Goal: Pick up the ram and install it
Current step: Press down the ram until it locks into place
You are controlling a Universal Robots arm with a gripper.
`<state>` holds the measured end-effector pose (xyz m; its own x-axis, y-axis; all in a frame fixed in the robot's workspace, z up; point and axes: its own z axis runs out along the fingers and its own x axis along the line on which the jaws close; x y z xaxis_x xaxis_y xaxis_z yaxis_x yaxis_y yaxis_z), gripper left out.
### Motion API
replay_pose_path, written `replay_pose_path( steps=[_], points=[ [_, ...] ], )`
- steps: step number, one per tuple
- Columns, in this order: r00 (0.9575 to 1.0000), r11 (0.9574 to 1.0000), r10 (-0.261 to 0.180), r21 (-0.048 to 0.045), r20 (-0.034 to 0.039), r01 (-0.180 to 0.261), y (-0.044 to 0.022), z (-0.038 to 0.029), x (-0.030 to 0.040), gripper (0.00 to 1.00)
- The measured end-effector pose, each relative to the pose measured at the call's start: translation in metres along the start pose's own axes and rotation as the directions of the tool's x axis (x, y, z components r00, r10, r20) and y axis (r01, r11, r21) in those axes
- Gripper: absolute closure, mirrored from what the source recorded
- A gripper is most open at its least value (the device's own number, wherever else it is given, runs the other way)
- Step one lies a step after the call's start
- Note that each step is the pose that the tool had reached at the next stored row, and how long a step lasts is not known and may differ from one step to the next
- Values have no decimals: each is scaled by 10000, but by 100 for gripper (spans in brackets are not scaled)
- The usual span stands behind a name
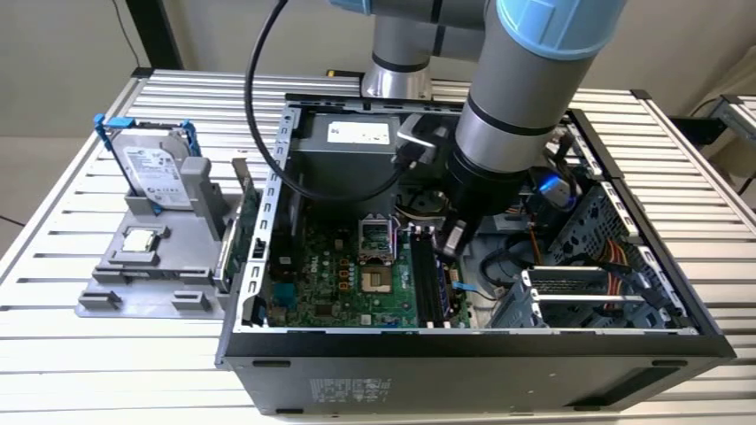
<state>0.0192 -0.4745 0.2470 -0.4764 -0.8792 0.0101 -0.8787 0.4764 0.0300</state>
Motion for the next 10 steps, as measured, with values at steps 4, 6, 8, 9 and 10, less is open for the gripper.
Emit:
replay_pose_path(
  steps=[4,6,8,9,10],
  points=[
    [9979,9979,-650,6,-20,650,0,0,0,100],
    [9952,9952,-978,9,-30,978,0,0,0,100],
    [9913,9913,-1314,11,-40,1314,0,0,0,100],
    [9892,9892,-1467,12,-45,1467,0,0,0,100],
    [9869,9869,-1612,12,-49,1612,1,0,0,100]
  ],
)
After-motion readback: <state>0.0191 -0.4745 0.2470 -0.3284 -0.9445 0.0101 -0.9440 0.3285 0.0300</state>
